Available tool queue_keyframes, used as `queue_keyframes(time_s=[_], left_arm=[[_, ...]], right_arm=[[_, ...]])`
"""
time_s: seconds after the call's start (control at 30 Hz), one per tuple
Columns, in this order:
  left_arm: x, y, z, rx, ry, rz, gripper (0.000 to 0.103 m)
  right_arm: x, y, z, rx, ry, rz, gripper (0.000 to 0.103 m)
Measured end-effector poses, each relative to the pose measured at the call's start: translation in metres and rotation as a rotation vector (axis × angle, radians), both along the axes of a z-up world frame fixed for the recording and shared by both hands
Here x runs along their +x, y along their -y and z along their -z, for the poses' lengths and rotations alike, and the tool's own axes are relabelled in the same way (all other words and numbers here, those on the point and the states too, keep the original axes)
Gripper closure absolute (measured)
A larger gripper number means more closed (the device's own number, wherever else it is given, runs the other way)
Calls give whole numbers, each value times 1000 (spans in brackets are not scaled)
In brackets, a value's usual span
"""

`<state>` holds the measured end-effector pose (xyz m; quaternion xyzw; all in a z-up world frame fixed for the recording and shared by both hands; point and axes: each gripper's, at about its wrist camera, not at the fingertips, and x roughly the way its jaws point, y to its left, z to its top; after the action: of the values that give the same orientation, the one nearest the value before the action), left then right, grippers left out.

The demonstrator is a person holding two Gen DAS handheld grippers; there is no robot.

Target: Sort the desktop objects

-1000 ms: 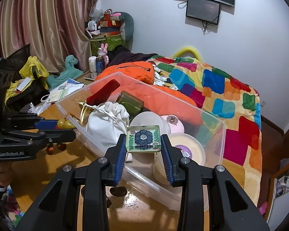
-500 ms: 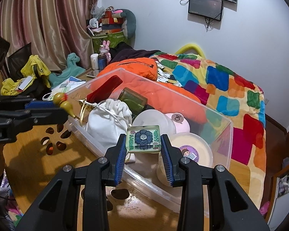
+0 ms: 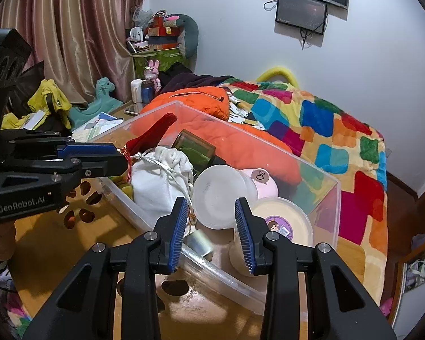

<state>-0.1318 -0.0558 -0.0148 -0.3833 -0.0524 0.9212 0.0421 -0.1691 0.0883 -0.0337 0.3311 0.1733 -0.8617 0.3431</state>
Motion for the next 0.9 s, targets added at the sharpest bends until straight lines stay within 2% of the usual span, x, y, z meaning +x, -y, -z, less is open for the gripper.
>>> queue_keyframes(time_s=[0.07, 0.13, 0.2, 0.27, 0.43, 0.5, 0.67, 0.77, 0.9], left_arm=[[1, -2, -1, -11, -4, 2, 70], [3, -3, -2, -21, -8, 4, 65], [5, -3, -4, -26, -13, -1, 54], [8, -1, -6, -19, -22, -5, 52], [12, 3, -10, -18, -34, -23, 42], [15, 1, -12, -32, -42, -25, 39], [27, -3, -17, -70, -68, -34, 25], [34, -3, -19, -64, -78, -39, 16], [42, -2, -23, -61, -92, -44, 14]], right_arm=[[2, 1, -1, 7, -14, 9, 67], [4, 0, -3, 6, -28, 16, 59], [7, -2, -6, 1, -43, 22, 47], [10, -3, -8, 2, -59, 27, 42], [18, -6, -13, 12, -93, 38, 39], [21, -8, -16, 12, -104, 51, 27], [30, -16, -25, -3, -134, 74, 21], [38, -20, -29, 5, -151, 91, 16], [49, -27, -35, 0, -163, 100, 15]])
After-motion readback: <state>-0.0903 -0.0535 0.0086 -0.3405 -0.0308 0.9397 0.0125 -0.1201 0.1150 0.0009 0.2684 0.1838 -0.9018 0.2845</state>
